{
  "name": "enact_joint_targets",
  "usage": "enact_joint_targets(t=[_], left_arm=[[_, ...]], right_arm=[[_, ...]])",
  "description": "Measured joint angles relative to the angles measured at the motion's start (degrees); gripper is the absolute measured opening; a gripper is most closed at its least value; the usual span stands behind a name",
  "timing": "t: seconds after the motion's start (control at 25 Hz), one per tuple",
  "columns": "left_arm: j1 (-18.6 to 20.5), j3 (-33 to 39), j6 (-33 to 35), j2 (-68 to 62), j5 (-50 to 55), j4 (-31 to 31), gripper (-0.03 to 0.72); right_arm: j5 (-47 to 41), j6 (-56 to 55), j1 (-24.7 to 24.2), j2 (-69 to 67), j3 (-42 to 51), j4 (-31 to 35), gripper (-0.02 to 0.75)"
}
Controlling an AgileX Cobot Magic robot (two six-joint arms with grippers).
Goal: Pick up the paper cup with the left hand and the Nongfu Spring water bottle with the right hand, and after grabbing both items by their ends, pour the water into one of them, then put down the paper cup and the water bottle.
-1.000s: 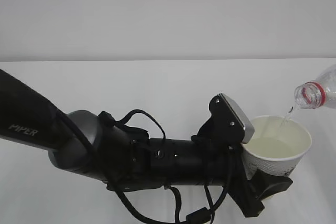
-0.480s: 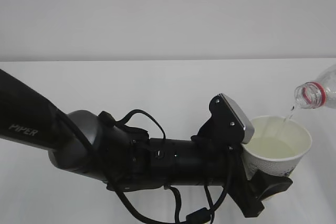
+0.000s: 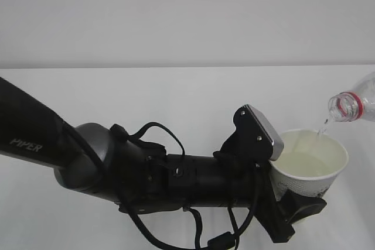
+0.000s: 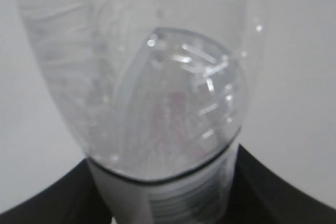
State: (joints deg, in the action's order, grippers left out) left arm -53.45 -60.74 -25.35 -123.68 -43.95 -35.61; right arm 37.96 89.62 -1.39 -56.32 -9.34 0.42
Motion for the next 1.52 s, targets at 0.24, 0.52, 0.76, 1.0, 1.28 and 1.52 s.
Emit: enact_joint_targets(t=[0.24,0.52,0.76,1.0,1.28,1.52], left_arm=[[0.0,0.0,0.0,0.0,0.0,0.0,0.546],[0.0,0.0,0.0,0.0,0.0,0.0,0.546],[0.0,0.0,0.0,-0.06,0.0,0.0,0.546],[0.0,0.0,0.0,-0.06,0.0,0.0,0.546],[0.0,0.0,0.0,-0.06,0.0,0.0,0.546],[0.0,0.0,0.0,-0.06,-0.11,0.0,0.546]], right_arm=[[0.04,0.13,0.0,0.0,0.0,-0.42,0.413],[0.13,0.13,0.0,0.0,0.0,-0.42,0.413],[0.13,0.13,0.0,0.0,0.0,-0.42,0.413],[0.13,-1.08,0.0,0.0,0.0,-0.42,0.413],[0.13,-3.67,0.0,0.0,0.0,-0.42,0.413],[0.17,-7.74,0.0,0.0,0.0,-0.42,0.413]])
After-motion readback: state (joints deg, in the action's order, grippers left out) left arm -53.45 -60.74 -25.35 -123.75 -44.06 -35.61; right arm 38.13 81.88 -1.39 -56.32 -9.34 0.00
